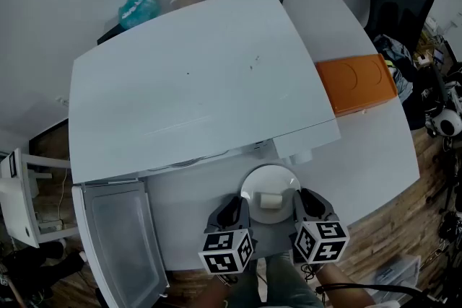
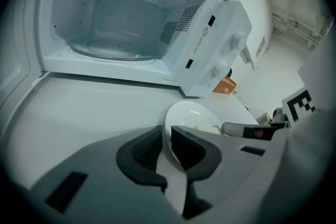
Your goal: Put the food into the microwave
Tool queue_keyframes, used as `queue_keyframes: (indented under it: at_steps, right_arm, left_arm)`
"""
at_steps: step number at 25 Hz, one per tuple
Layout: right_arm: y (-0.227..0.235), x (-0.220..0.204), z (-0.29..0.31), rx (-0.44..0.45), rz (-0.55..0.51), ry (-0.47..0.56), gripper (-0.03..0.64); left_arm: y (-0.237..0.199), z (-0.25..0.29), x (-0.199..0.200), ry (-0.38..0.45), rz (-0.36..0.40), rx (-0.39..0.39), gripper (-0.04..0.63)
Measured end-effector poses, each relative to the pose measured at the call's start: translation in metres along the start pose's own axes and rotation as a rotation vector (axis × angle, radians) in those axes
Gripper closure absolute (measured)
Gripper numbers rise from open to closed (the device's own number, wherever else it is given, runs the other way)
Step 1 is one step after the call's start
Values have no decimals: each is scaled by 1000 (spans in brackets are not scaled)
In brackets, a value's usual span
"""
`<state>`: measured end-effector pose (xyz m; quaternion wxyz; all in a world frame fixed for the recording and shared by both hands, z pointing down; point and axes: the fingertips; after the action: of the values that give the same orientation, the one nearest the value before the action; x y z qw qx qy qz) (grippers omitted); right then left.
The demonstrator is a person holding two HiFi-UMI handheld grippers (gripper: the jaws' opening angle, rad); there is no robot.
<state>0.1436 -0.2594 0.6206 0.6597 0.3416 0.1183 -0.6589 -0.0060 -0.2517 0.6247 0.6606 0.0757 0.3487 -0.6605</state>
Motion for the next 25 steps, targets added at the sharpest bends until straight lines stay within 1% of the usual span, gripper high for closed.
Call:
queue_keyframes:
  at_steps: [7,11,18,25]
  right_arm:
    - [0,0,1,0,5,5,565]
    - [2,0,1,-7,13,14,566]
    - [2,0,0,-37,36,31,566]
    - [-5,8,-5,-31,6,64,566]
  left_arm:
    - [4,6,-1,-11,-45,-34,546]
    - [5,7,0,-7,-41,-24,546]
    - [4,5,-5,-1,-67,0,546]
    - [3,-3,-11,-1,-87,18,546]
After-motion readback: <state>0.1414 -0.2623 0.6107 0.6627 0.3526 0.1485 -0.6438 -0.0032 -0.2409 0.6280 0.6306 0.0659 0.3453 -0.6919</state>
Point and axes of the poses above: the fingertips, and each gripper's own axes: z forward along the fingers, y to its right, x out of its top, and after that the axes turned 3 degrees about -y, right-handed
